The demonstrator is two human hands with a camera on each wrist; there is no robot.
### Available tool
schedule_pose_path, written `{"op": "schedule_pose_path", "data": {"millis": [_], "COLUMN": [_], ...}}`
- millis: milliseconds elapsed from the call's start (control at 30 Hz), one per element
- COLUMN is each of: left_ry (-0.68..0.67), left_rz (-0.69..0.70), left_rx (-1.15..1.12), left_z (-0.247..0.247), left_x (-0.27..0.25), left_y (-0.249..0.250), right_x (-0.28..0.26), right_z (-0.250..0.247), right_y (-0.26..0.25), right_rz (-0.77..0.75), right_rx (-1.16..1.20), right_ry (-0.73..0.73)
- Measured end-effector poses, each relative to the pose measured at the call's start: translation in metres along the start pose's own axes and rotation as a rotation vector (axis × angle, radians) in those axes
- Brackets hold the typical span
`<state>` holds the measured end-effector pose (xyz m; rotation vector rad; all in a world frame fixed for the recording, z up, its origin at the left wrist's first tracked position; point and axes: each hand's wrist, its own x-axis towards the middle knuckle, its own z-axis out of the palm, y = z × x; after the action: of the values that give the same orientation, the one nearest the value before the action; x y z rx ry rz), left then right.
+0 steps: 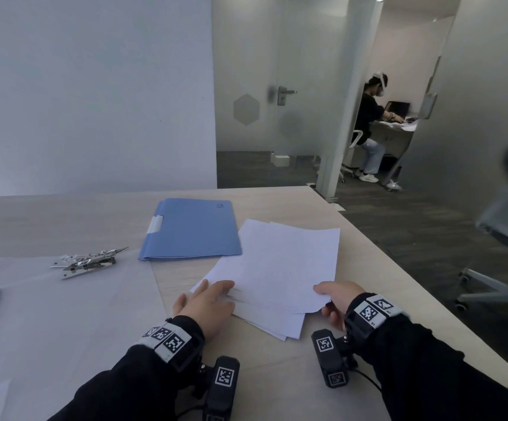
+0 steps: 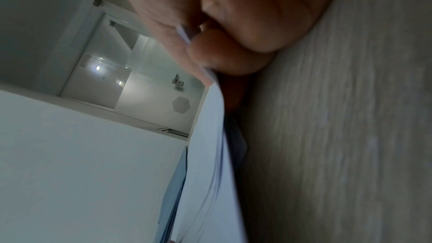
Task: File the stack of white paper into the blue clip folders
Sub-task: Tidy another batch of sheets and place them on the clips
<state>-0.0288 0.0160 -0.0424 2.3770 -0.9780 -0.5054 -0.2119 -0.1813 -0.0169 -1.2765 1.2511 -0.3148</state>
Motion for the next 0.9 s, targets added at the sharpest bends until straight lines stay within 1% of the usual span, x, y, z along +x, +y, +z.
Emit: {"op": "schedule_pose_path", "data": {"millis": [233, 300, 367, 400, 467, 533, 600, 667, 733, 800, 900], "left_ry": [-0.019, -0.004, 0.015, 0.019, 0.046, 0.114, 0.178, 0.172, 0.112, 0.102, 0.162], "left_rz": [-0.016, -0.007, -0.015, -0.025, -0.045, -0.04, -0.025, -0.036, -0.044, -0.012, 0.037], "left_rx": [-0.003, -0.001, -0.056, -0.102, -0.276, -0.427, -0.517, -0.683, -0.891, -0.941, -0.968], "left_z": [-0.001, -0.001, -0.003, -0.006, -0.013, -0.021, -0.032, -0.048, -0.067, -0.084, -0.097], "left_x": [0.0, -0.002, -0.003, -0.004, -0.006, -0.007, -0.011, -0.017, -0.025, -0.031, -0.038], "left_y": [-0.002, 0.0, 0.002, 0.003, 0.003, 0.007, 0.014, 0.022, 0.026, 0.022, 0.012], "right_x": [-0.005, -0.01, -0.016, -0.019, -0.027, -0.037, -0.048, -0.06, -0.071, -0.077, -0.077], "right_z": [-0.021, -0.029, -0.036, -0.038, -0.039, -0.035, -0.028, -0.019, -0.011, -0.002, 0.012], "right_y": [0.011, 0.015, 0.019, 0.02, 0.022, 0.021, 0.018, 0.014, 0.011, 0.01, 0.011], "right_rz": [0.004, -0.024, -0.088, -0.129, -0.207, -0.262, -0.314, -0.4, -0.509, -0.568, -0.618], "right_rx": [0.053, 0.074, 0.106, 0.111, 0.089, 0.06, 0.055, -0.006, -0.08, -0.083, -0.089], "right_ry": [0.013, 0.014, 0.0, -0.013, -0.047, -0.089, -0.138, -0.162, -0.181, -0.232, -0.281]}}
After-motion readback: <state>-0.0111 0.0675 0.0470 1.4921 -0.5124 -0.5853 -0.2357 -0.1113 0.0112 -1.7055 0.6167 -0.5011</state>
